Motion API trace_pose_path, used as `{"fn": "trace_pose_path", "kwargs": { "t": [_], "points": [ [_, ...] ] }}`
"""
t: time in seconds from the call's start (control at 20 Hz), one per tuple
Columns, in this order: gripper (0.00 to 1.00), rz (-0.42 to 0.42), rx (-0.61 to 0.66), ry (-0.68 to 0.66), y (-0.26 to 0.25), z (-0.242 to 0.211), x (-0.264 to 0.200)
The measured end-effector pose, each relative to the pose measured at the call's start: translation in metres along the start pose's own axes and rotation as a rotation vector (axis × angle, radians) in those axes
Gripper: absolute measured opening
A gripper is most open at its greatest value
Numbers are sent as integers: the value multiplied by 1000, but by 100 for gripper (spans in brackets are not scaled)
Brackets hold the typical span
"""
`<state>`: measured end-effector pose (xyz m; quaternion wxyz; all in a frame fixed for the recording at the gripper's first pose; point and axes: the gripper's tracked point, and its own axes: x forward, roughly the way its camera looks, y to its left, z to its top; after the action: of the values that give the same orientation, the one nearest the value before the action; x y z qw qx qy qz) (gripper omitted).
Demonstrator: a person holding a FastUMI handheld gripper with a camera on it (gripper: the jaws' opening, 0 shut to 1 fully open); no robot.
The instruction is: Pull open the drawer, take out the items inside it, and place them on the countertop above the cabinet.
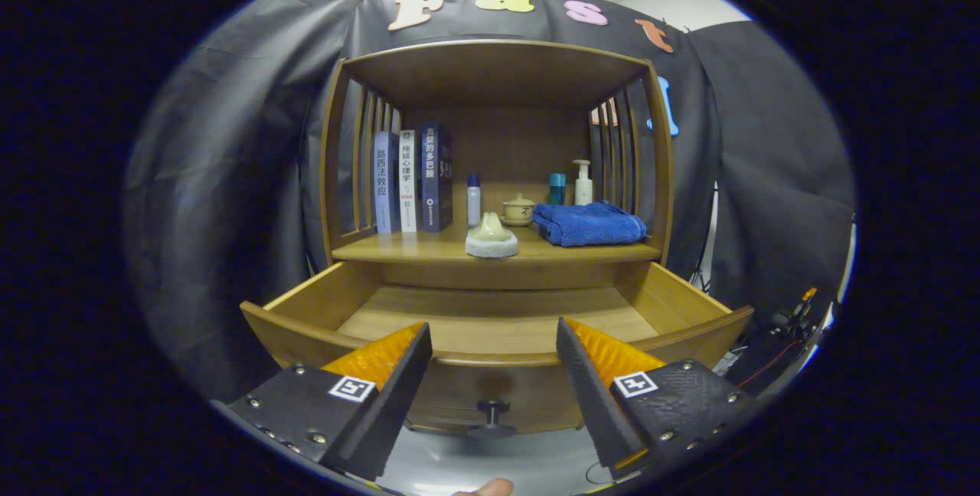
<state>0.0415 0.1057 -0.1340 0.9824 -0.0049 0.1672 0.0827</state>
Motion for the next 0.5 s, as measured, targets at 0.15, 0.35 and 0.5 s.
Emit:
{"fn": "trace_pose_path", "kwargs": {
  "t": [0.15, 0.35, 0.5],
  "points": [
    [97, 1, 15, 26, 0, -10, -3],
    [98, -4, 33, 45, -1, -20, -8],
    [98, -1, 38, 60, -1, -26, -7]
  ]
}}
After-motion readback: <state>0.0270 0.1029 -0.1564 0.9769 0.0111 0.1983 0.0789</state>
